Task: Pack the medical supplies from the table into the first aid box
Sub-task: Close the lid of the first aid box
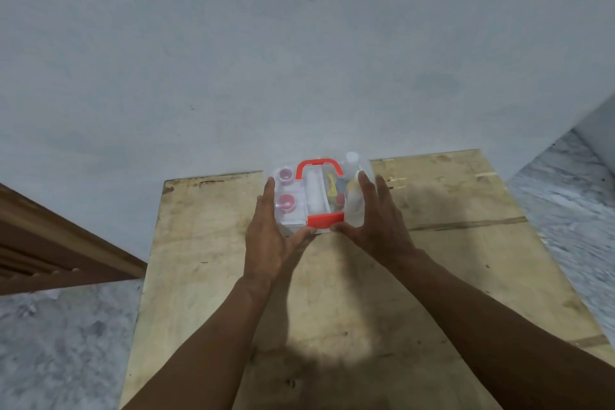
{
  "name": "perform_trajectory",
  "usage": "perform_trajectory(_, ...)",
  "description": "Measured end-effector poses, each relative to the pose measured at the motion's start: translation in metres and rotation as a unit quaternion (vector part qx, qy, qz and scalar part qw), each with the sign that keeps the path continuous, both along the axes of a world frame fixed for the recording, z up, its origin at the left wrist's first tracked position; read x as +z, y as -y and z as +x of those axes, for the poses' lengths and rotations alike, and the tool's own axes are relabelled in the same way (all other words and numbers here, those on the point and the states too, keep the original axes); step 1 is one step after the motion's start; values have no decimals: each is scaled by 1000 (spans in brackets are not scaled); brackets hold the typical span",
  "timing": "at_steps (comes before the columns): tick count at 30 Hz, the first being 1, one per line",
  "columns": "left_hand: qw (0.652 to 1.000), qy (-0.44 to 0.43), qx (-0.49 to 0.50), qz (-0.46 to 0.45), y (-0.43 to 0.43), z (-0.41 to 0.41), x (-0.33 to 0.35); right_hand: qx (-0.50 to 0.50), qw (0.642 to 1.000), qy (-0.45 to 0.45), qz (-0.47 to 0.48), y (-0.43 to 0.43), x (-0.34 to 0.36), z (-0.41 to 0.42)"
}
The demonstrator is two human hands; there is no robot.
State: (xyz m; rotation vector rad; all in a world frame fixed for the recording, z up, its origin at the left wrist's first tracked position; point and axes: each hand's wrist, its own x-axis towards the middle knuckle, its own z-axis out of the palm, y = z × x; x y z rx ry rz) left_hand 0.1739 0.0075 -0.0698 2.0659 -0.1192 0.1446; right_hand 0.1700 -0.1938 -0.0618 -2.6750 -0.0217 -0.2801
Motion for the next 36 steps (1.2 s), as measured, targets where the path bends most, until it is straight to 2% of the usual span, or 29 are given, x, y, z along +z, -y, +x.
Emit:
perform_trajectory(13,997,-10,34,63,5,3,-5,5,999,23,-28,2,-4,2)
perform_trajectory(20,999,-19,15,40,4,7,-7,-5,998,57,-22,-2,-7,1)
perform_trajectory(29,1000,11,-14,-1,4,7,5,-12,998,-40,45,2,11,0)
perform_trajectory(36,999,4,23,34,9,5,2,-10,999,-46,4,2,22,1)
